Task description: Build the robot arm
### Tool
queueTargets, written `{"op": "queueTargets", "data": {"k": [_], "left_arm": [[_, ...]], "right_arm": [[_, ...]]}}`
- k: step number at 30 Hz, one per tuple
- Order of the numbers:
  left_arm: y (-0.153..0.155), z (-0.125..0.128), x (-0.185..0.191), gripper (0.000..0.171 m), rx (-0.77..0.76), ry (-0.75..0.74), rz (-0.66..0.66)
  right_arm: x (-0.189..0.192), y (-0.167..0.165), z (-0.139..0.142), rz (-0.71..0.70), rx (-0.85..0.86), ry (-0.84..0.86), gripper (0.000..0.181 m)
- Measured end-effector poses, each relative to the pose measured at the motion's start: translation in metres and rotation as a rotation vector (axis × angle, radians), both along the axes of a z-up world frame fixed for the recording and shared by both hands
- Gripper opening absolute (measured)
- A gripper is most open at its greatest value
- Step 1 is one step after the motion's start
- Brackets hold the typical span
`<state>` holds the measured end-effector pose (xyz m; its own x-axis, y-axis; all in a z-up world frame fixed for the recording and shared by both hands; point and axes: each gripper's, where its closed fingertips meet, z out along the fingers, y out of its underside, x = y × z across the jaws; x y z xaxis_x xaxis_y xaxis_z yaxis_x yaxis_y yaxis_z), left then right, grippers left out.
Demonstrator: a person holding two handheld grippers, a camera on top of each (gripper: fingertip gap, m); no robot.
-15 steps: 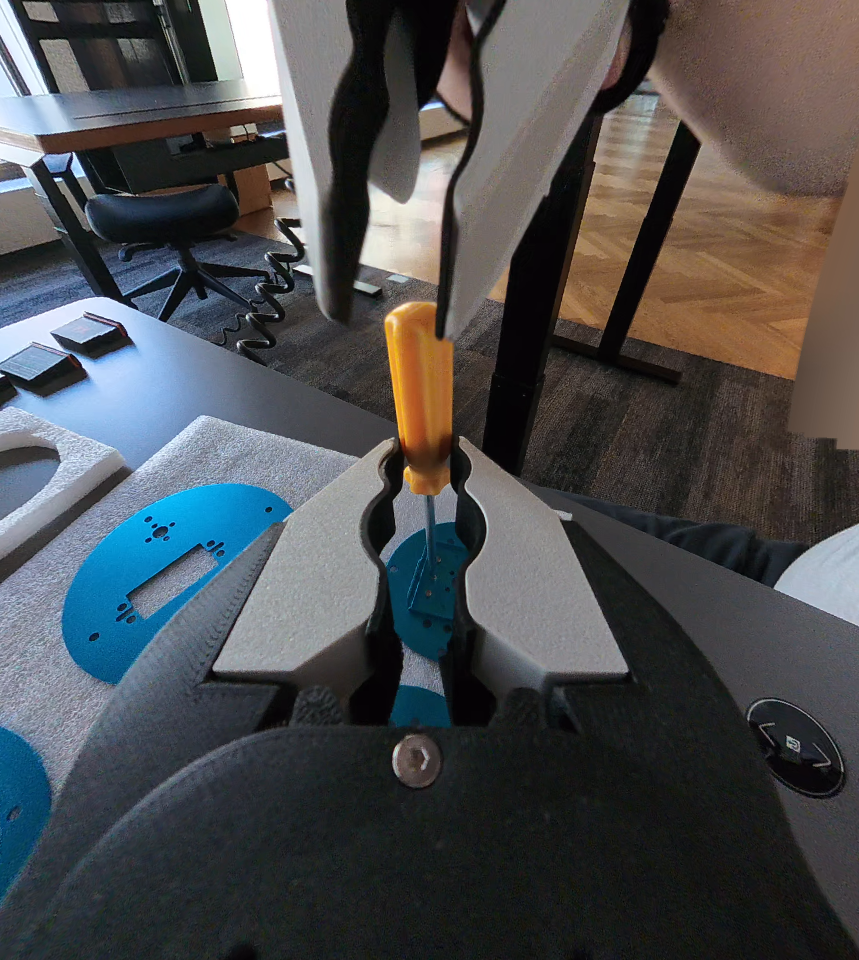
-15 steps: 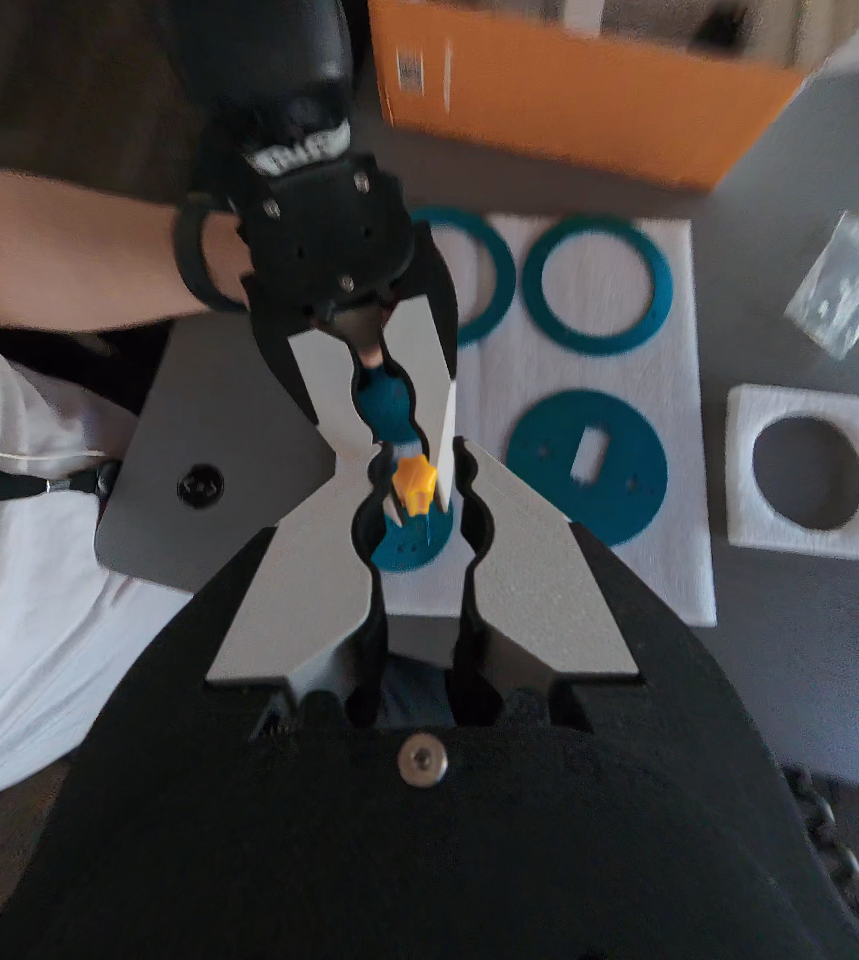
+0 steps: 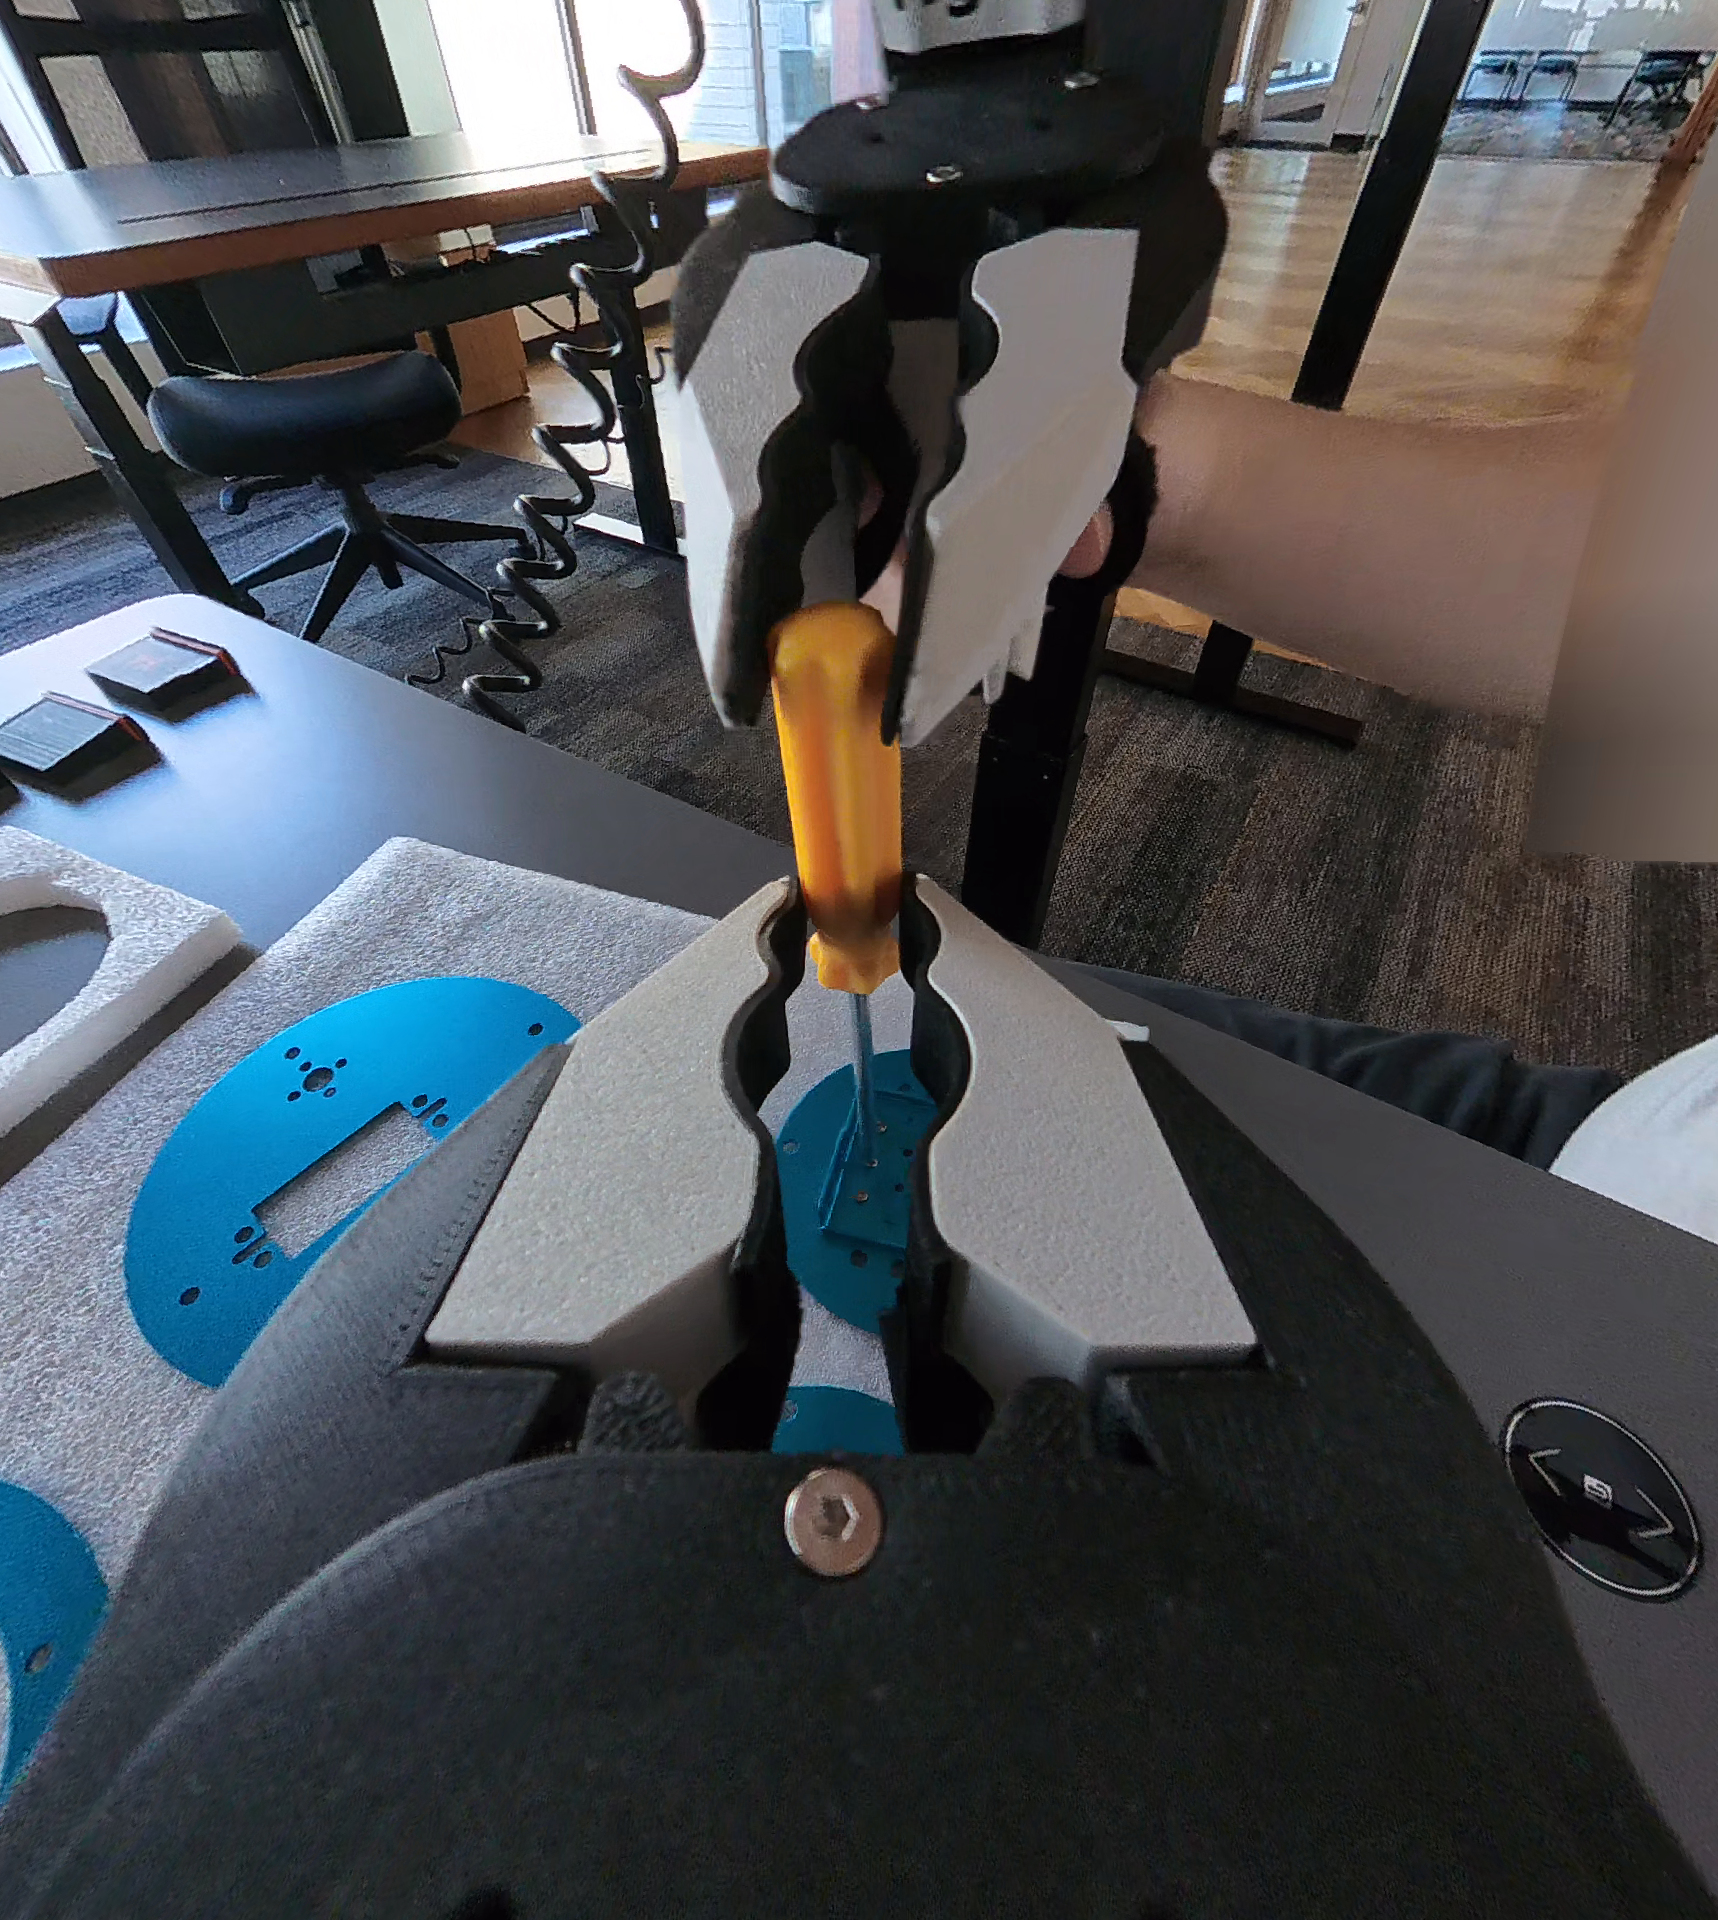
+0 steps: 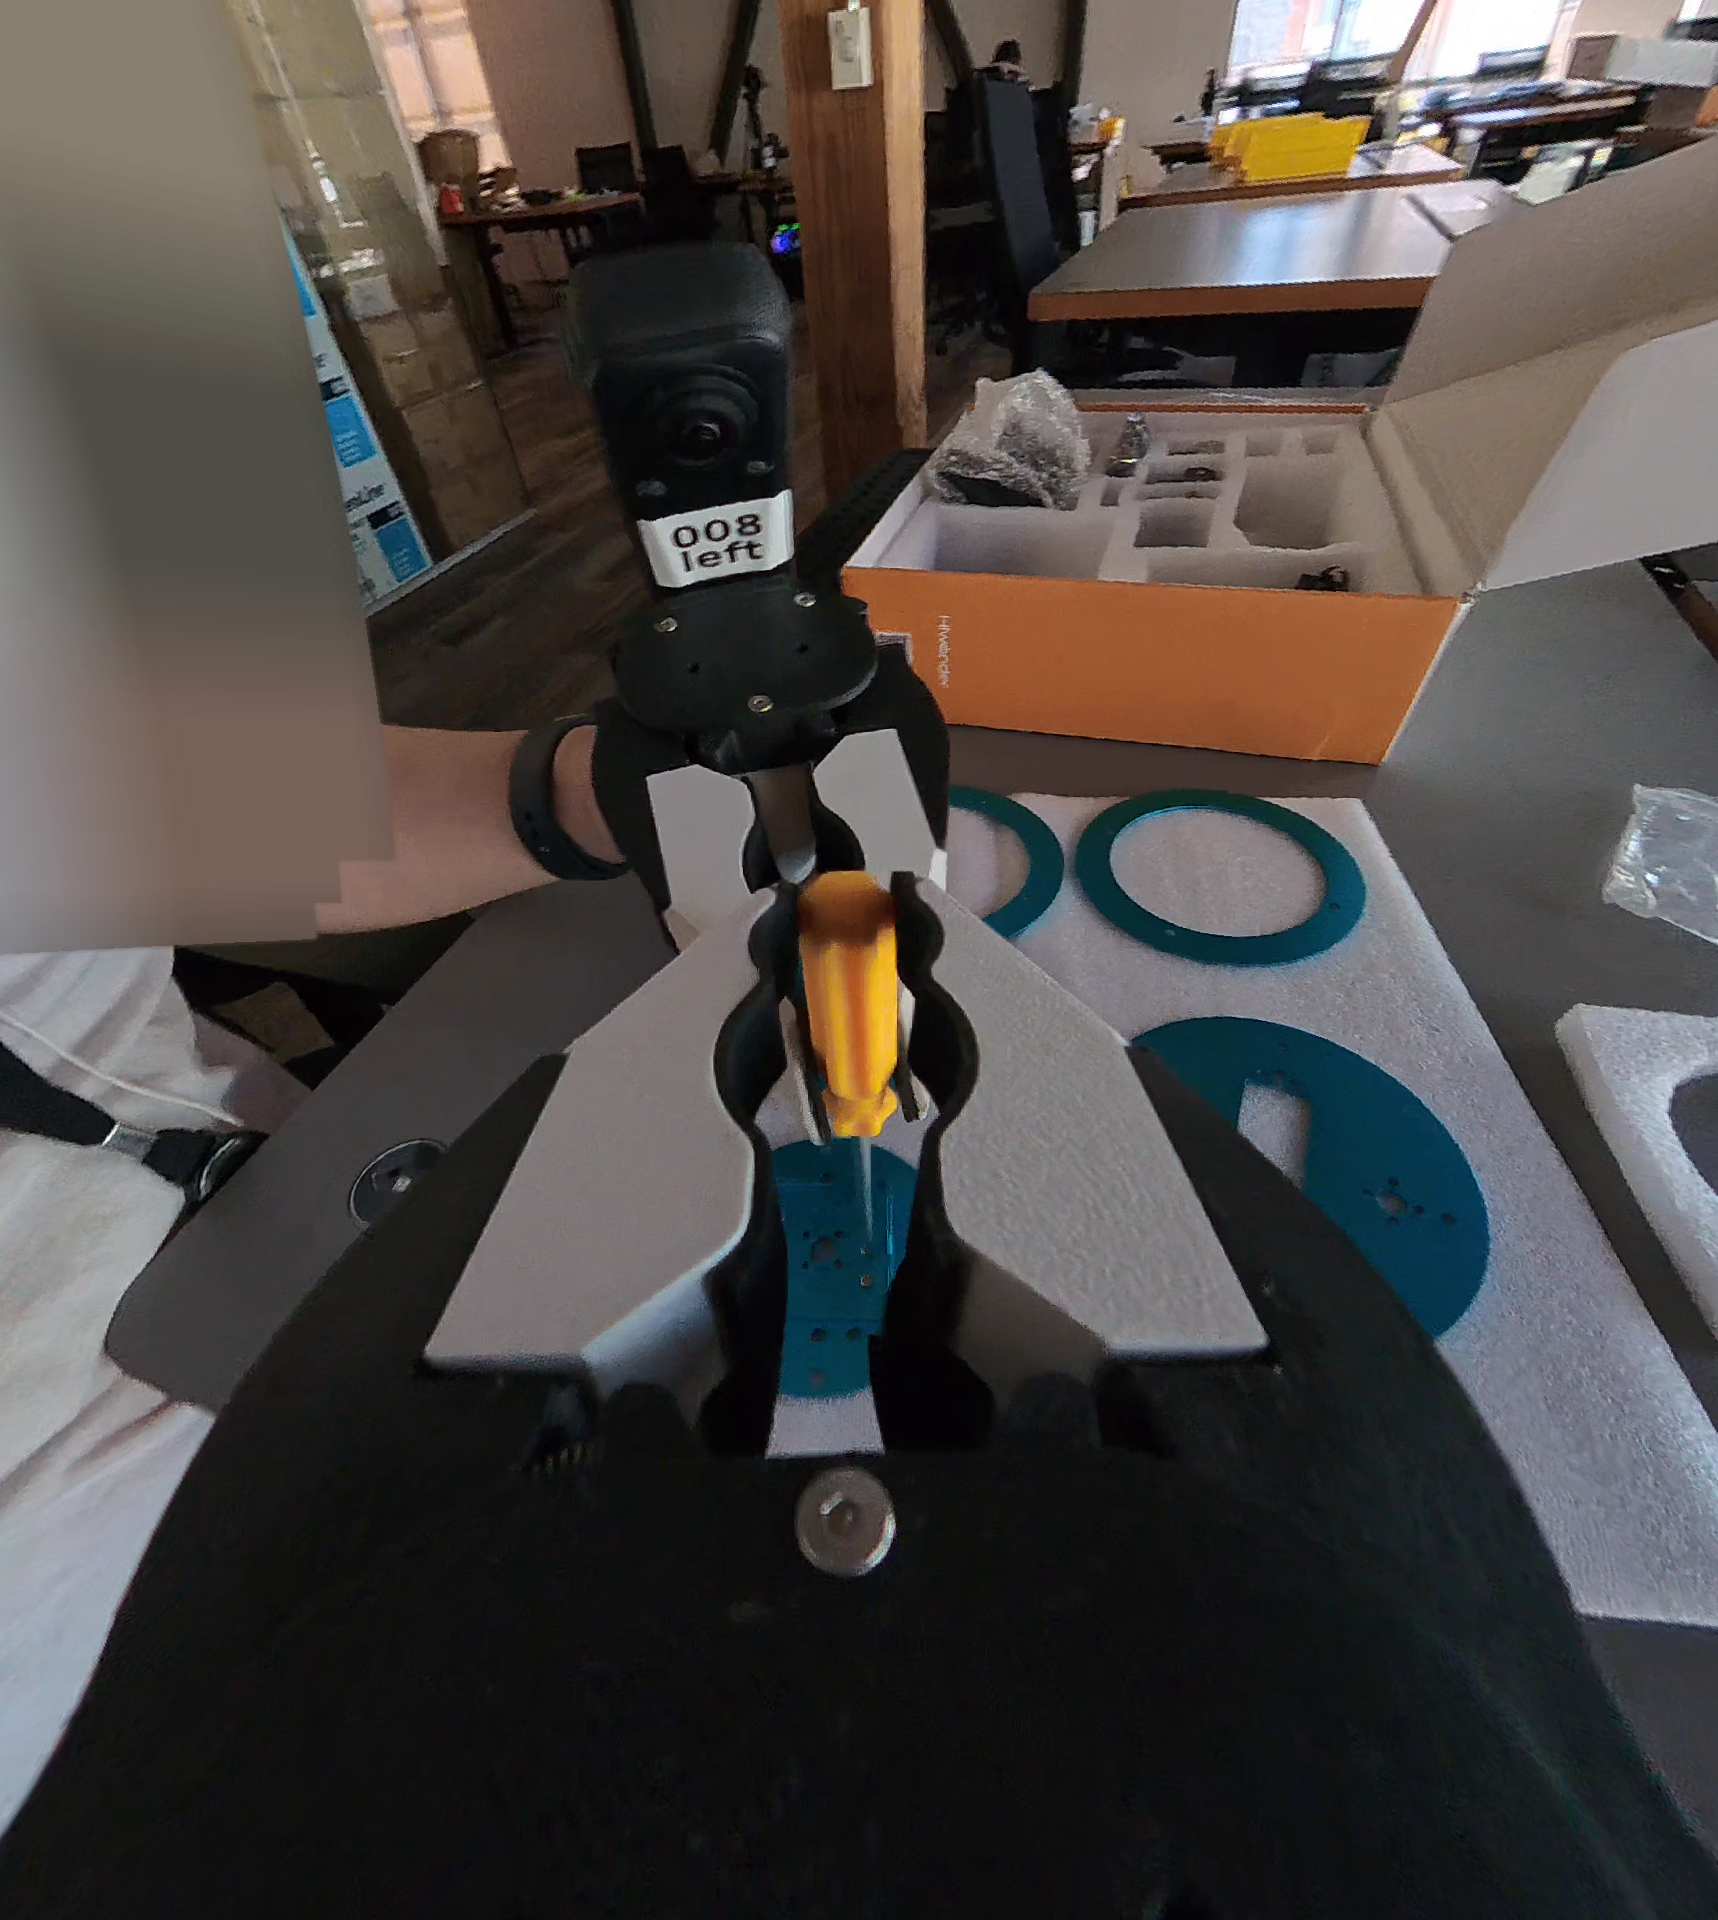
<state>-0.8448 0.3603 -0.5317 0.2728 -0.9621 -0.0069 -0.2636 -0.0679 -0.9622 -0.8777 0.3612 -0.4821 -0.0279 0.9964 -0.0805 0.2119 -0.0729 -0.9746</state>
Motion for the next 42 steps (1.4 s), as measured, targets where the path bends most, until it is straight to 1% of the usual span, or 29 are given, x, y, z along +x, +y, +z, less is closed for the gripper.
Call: {"op": "queueTargets", "data": {"k": [2, 3, 4, 6, 7, 9, 10, 11, 13, 14, 15, 16, 18, 20, 21, 23, 24, 25, 27, 28, 29, 30, 32, 34, 35, 37, 38, 40, 42], "left_arm": [[0.001, 0.002, -0.001, 0.017, 0.006, -0.001, 0.027], [0.002, 0.006, -0.001, 0.027, 0.015, -0.015, 0.044], [0.002, 0.010, -0.001, 0.032, 0.025, -0.027, 0.061], [0.002, 0.014, 0.000, 0.029, 0.045, -0.024, 0.081], [0.000, 0.014, 0.001, 0.030, 0.055, -0.010, 0.076], [0.004, 0.013, -0.001, 0.018, 0.077, 0.018, 0.112], [0.003, 0.013, -0.001, 0.018, 0.071, 0.018, 0.106], [0.001, 0.013, -0.001, 0.017, 0.054, 0.007, 0.089], [-0.003, 0.013, 0.000, 0.017, 0.030, -0.014, 0.038], [-0.004, 0.013, 0.001, 0.017, 0.036, -0.015, 0.025], [-0.005, 0.013, 0.001, 0.017, 0.043, -0.010, 0.009], [-0.006, 0.013, 0.002, 0.017, 0.045, -0.005, -0.003], [-0.006, 0.013, 0.004, 0.017, 0.027, -0.008, -0.036], [-0.006, 0.013, 0.004, 0.017, 0.005, -0.013, -0.061], [-0.006, 0.013, 0.004, 0.017, 0.000, -0.004, -0.058], [-0.001, 0.011, 0.003, 0.018, -0.002, 0.032, -0.004], [0.001, 0.011, 0.003, 0.027, 0.005, 0.048, 0.033], [0.004, 0.010, 0.002, 0.031, 0.023, 0.064, 0.076], [0.004, 0.010, 0.003, 0.026, 0.062, 0.083, 0.114], [0.001, 0.009, 0.004, 0.017, 0.072, 0.092, 0.107], [0.000, 0.009, 0.005, 0.017, 0.080, 0.097, 0.108], [-0.001, 0.009, 0.004, 0.017, 0.078, 0.093, 0.090], [-0.006, 0.009, 0.003, 0.017, 0.043, 0.060, 0.026], [-0.007, 0.009, 0.002, 0.017, 0.034, 0.026, -0.015], [-0.008, 0.010, 0.002, 0.017, 0.033, 0.013, -0.032], [-0.008, 0.010, 0.001, 0.017, 0.021, 0.000, -0.062], [-0.008, 0.010, 0.001, 0.017, 0.013, -0.009, -0.081], [-0.008, 0.010, 0.000, 0.017, 0.004, -0.017, -0.097], [-0.004, 0.009, -0.001, 0.016, -0.005, 0.006, -0.057]], "right_arm": [[-0.001, 0.003, 0.000, -0.071, 0.000, 0.018, 0.018], [-0.002, 0.003, 0.000, -0.104, 0.003, 0.024, 0.018], [-0.002, 0.003, 0.000, -0.145, 0.012, 0.030, 0.018], [-0.002, 0.004, 0.000, -0.222, 0.020, 0.050, 0.018], [-0.003, 0.005, 0.000, -0.259, 0.016, 0.061, 0.018], [-0.004, 0.004, 0.000, -0.310, 0.011, 0.076, 0.018], [-0.004, 0.004, 0.001, -0.327, 0.007, 0.083, 0.018], [-0.004, 0.003, 0.001, -0.325, 0.000, 0.090, 0.018], [-0.004, -0.002, 0.002, -0.261, 0.013, 0.107, 0.018], [-0.003, -0.001, 0.001, -0.244, 0.004, 0.112, 0.025], [-0.003, -0.002, 0.002, -0.202, -0.017, 0.114, 0.026], [-0.003, -0.005, 0.000, -0.147, -0.034, 0.101, 0.021], [-0.003, -0.008, 0.000, -0.086, -0.051, 0.080, 0.017], [-0.002, -0.006, -0.002, -0.087, -0.032, 0.048, 0.016], [-0.001, -0.005, -0.002, -0.105, -0.021, 0.037, 0.016], [-0.001, 0.001, -0.002, -0.205, 0.001, 0.042, 0.016], [0.000, 0.002, -0.002, -0.248, -0.005, 0.056, 0.016], [0.001, 0.003, -0.002, -0.298, -0.015, 0.075, 0.016], [0.004, 0.005, -0.002, -0.392, -0.029, 0.117, 0.017], [0.005, 0.006, -0.002, -0.429, -0.027, 0.124, 0.017], [0.006, 0.006, -0.002, -0.453, -0.023, 0.123, 0.016], [0.005, 0.004, -0.001, -0.450, -0.017, 0.118, 0.016], [0.002, -0.001, -0.001, -0.372, 0.001, 0.100, 0.017], [0.000, -0.002, 0.000, -0.288, -0.038, 0.087, 0.025], [-0.002, -0.005, 0.001, -0.233, -0.044, 0.081, 0.022], [-0.004, -0.006, -0.003, -0.168, -0.043, 0.033, 0.018], [-0.004, -0.006, -0.004, -0.157, -0.014, 0.019, 0.018], [-0.004, -0.004, -0.005, -0.182, 0.041, -0.004, 0.018], [-0.003, 0.002, -0.005, -0.262, 0.036, 0.004, 0.018]]}}
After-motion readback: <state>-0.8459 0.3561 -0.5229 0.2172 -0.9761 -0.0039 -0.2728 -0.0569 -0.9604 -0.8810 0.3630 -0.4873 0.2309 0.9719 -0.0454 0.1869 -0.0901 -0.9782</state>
